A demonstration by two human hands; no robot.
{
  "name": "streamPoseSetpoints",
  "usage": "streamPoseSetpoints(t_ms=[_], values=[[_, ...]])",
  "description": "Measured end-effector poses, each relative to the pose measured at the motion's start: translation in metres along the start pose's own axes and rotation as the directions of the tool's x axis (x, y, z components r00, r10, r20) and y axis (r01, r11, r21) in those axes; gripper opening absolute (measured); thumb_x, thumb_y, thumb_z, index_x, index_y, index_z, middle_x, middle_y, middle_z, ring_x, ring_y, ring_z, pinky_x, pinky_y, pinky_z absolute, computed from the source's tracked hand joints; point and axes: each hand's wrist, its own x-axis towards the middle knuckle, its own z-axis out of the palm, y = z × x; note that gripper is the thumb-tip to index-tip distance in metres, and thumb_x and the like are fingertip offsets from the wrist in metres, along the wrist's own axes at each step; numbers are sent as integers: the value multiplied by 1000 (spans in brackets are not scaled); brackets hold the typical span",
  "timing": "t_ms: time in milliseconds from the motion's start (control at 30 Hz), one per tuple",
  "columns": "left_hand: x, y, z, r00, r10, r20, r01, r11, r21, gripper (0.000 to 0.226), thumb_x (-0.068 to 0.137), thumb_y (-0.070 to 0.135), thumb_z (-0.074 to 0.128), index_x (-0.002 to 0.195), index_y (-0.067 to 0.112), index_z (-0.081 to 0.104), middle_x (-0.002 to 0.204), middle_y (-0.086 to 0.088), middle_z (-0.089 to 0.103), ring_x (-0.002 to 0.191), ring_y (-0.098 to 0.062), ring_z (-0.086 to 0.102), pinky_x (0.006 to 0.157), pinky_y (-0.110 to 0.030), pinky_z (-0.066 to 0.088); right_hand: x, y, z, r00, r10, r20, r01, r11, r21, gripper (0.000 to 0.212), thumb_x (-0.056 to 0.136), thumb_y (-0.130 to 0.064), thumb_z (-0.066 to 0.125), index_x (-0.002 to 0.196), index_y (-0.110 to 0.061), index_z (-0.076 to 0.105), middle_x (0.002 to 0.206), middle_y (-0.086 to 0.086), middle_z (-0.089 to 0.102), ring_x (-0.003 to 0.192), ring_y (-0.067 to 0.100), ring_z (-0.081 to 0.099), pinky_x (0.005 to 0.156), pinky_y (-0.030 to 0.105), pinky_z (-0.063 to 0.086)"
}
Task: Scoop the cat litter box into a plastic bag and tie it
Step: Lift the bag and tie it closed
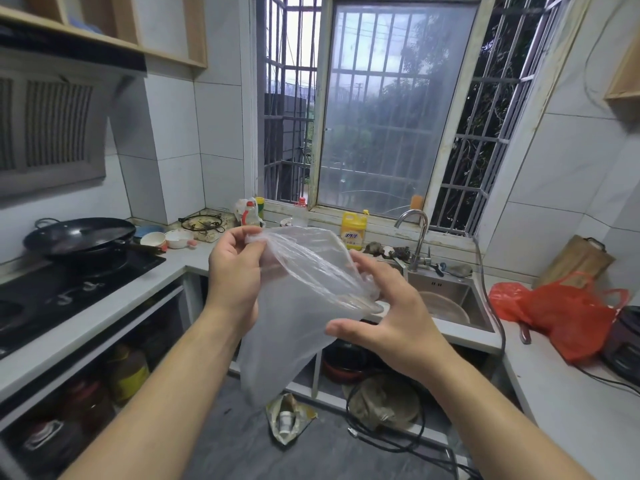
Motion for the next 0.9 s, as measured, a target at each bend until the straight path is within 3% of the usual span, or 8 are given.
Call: streamPoseSetpoints(t_ms=[67, 167, 300, 433, 533, 667, 767, 900], values=[[1, 1, 0, 1000, 3, 4, -3, 1000, 1, 15, 96, 8, 61, 104, 20, 65, 119, -24, 68, 99, -29, 66, 96, -58, 55, 1, 4, 6, 991, -129, -40, 123, 984, -130, 72, 79, -55, 77, 142, -32, 52, 128, -15, 59, 120, 6, 54, 98, 23, 48], [4, 1, -2, 1000, -2, 0, 2, 1000, -20, 17, 96, 5, 59, 108, 16, 64, 114, -18, 70, 94, -25, 68, 79, -41, 63, 3, 12, 10, 961, -219, -168, 193, 968, -158, 28, 96, -37, 64, 111, -16, 73, 104, -7, 70, 100, 12, 63, 83, 37, 53], [7, -1, -4, 999, -28, 16, 29, 995, -91, 17, 97, 2, 55, 101, 17, 62, 92, -7, 66, 79, -15, 64, 61, -25, 55, 5, 4, 8, 987, 106, -121, -69, 960, 271, 16, 99, -26, 61, 102, -18, 74, 98, -5, 74, 97, 12, 68, 86, 30, 55], [5, 0, -3, 986, -130, 109, 156, 948, -277, 21, 99, -1, 48, 100, 18, 56, 78, -4, 66, 68, -14, 64, 65, -31, 56, 14, 2, 11, 950, 312, 1, -215, 652, 727, 21, 100, -16, 56, 103, 0, 71, 101, 16, 73, 96, 29, 67, 95, 46, 50], [3, 1, -7, 933, -209, 293, 316, 866, -387, 20, 99, 0, 45, 99, 17, 54, 77, -5, 68, 67, -16, 68, 64, -30, 60, 20, -1, 8, 932, 337, 130, -261, 382, 886, 23, 97, -11, 52, 104, 3, 69, 106, 25, 70, 101, 35, 64, 96, 50, 48], [-1, -3, -13, 773, -275, 572, 548, 743, -383, 35, 92, 8, 61, 126, 2, 57, 117, -17, 68, 106, -26, 69, 99, -40, 56, 24, -5, 7, 924, 291, 248, -302, 160, 940, 24, 94, -4, 46, 108, 2, 64, 104, 23, 66, 94, 33, 65, 90, 42, 51], [-9, -4, -7, 688, -248, 682, 566, 772, -290, 23, 79, 13, 78, 97, 10, 64, 95, -8, 67, 86, -21, 68, 85, -35, 58, 32, -11, 11, 923, 281, 262, -324, 203, 924, 21, 93, -3, 45, 104, 2, 62, 92, 17, 64, 85, 26, 60, 80, 37, 49], [-16, -3, 4, 734, -231, 639, 436, 881, -181, 34, 78, 1, 69, 108, 11, 58, 94, -13, 70, 81, -23, 70, 70, -30, 61, 41, -19, 14, 934, 259, 245, -332, 384, 861, 19, 95, 1, 48, 89, -4, 65, 77, 9, 63, 71, 21, 60, 68, 32, 48]])
